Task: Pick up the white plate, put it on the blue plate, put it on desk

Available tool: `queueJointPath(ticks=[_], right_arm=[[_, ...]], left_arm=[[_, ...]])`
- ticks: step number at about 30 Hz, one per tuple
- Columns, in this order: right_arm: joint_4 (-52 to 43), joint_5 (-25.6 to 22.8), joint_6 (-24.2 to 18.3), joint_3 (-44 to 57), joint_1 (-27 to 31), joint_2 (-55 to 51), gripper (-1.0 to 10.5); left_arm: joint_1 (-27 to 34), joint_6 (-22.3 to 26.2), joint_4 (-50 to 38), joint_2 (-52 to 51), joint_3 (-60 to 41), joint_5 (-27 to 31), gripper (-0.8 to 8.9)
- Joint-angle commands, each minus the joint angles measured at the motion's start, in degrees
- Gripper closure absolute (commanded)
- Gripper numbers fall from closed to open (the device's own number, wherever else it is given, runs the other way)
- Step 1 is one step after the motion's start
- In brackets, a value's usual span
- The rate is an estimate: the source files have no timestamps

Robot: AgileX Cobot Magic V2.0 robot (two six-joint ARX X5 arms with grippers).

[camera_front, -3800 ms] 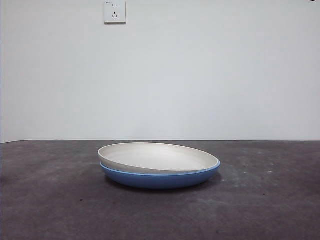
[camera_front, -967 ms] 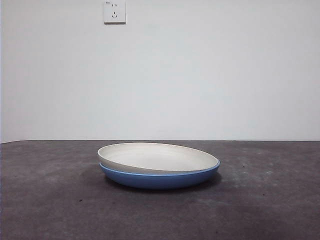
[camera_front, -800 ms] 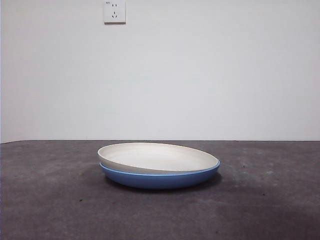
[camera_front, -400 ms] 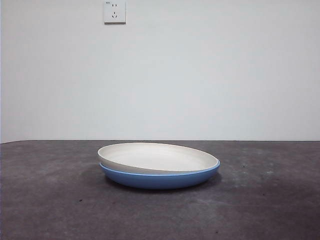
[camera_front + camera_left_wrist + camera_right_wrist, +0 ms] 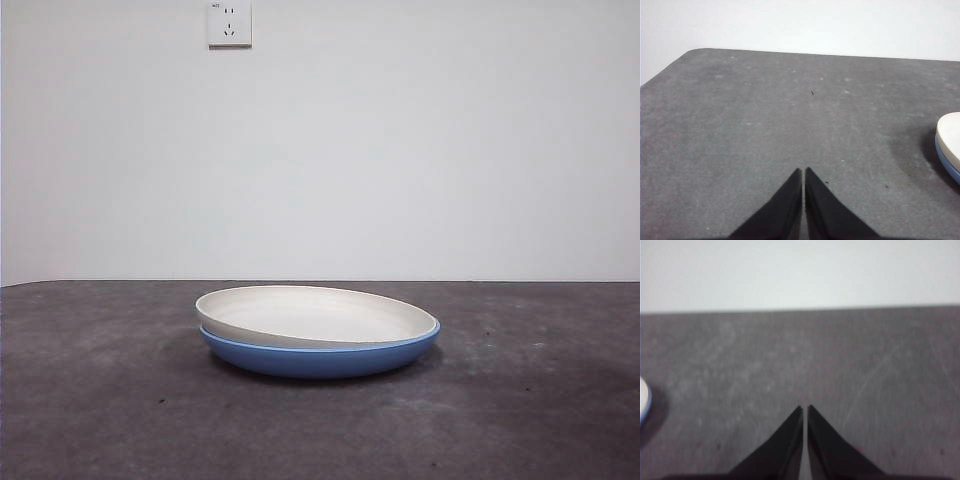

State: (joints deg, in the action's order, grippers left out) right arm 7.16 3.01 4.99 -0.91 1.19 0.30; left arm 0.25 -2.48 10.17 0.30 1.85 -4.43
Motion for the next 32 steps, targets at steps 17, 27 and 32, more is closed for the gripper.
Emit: queueJointPath(ticks=[17,27,32], right_arm=[[1.88,-0.07,2.08,0.26,0.13,-0.09,9.4],[1.88,-0.07,2.10,0.26,0.13,-0.09,9.4],[1.88,-0.07,2.10,0.26,0.13,-0.09,9.4]], left_arm=[[0.15,-0.35,0.50,-0.13,-1.16,0.00,8.04],[0.15,-0.35,0.50,-0.13,-1.16,0.00,8.04],[0.15,-0.35,0.50,-0.11,-1.16,0.00,8.04]])
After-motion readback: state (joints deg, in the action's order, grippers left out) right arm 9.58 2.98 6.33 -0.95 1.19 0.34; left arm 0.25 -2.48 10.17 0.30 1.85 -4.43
